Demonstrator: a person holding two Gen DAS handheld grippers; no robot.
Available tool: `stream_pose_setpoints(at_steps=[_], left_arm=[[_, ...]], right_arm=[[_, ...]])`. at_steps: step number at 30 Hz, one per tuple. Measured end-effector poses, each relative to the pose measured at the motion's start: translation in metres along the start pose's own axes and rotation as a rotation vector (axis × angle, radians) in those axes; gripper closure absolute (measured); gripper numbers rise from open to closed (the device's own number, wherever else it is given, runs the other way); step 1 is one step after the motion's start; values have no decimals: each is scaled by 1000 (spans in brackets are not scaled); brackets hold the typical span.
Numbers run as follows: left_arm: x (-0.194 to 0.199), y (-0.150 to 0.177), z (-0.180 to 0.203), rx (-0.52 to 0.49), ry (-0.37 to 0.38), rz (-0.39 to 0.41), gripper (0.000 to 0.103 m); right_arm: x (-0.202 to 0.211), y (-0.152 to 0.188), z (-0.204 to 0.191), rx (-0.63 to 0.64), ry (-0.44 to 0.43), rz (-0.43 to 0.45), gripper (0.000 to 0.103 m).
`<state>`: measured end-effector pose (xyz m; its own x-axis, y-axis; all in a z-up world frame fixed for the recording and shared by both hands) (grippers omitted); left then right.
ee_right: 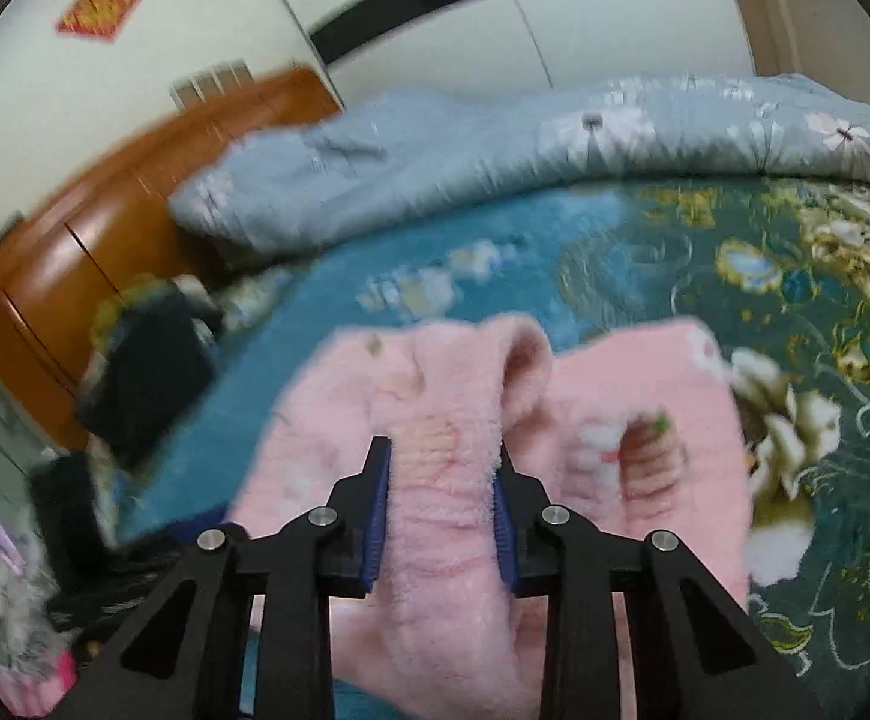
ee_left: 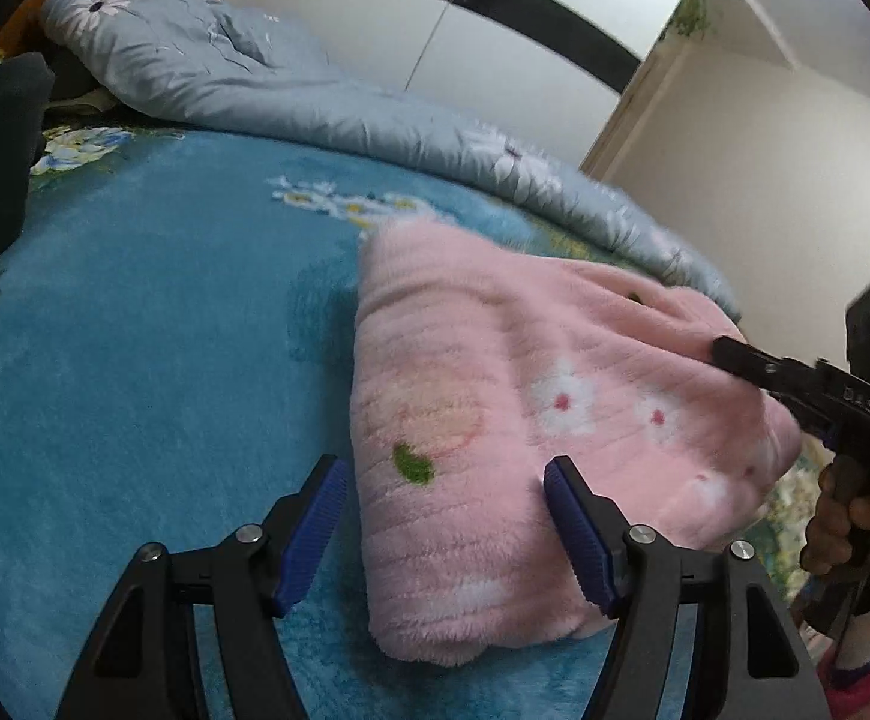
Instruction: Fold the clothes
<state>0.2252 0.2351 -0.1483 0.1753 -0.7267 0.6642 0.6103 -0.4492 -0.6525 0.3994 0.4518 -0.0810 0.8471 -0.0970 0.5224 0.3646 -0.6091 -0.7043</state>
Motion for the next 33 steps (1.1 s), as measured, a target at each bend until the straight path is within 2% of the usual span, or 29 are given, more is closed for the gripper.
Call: stream_pose_setpoints(at_steps=[2, 5, 7, 10, 13, 14, 16, 17, 19, 22, 24, 29, 33], left_arm=[[7, -3, -4, 25, 15, 14, 31], [4, -3, -8, 38, 23, -11, 31], [-2, 3, -8, 48, 35, -42, 28], [-13, 11, -8, 46, 10, -87, 27], [-18, 16, -11, 36, -15, -107, 23], [-18, 17, -11, 34, -19, -109, 22], [-18, 18, -12, 29, -30, -108, 22], [-18, 18, -11, 26, -33, -108, 22], [-18, 18, -11, 25, -34, -109, 22], [-19, 18, -11, 21, -34, -113, 22], [-20, 18, -12, 20, -33, -115, 21], [-24, 17, -15, 26, -30, -124, 21], [-25, 17, -17, 30, -40, -126, 20]], right_arm=[[23, -8, 1, -19, -11, 65, 72], [49, -4, 12, -49, 19, 107, 72], [45, 8, 27, -74, 60, 81, 72], [30, 31, 50, -137, 115, 16, 72], [30, 39, 49, -115, 157, 26, 71], [31, 41, 49, -108, 171, 29, 69], [31, 46, 48, -93, 199, 36, 56], [31, 49, 48, -86, 213, 39, 54], [32, 54, 46, -64, 248, 46, 40], [33, 64, 45, -11, 303, 33, 37], [30, 71, 52, -46, 288, 18, 36], [29, 79, 70, -210, 170, 42, 34], [28, 81, 67, -245, 117, 44, 33]])
Point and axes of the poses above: each gripper's, at about its wrist camera, not at the fingertips, and x roughly against the way its jaws point, z to its right, y to its underside, the point moved 5 cm from there along -x, roughly the way its jaws point, and after that the axes turned 7 degrees about -y, right-handed, at the moved point
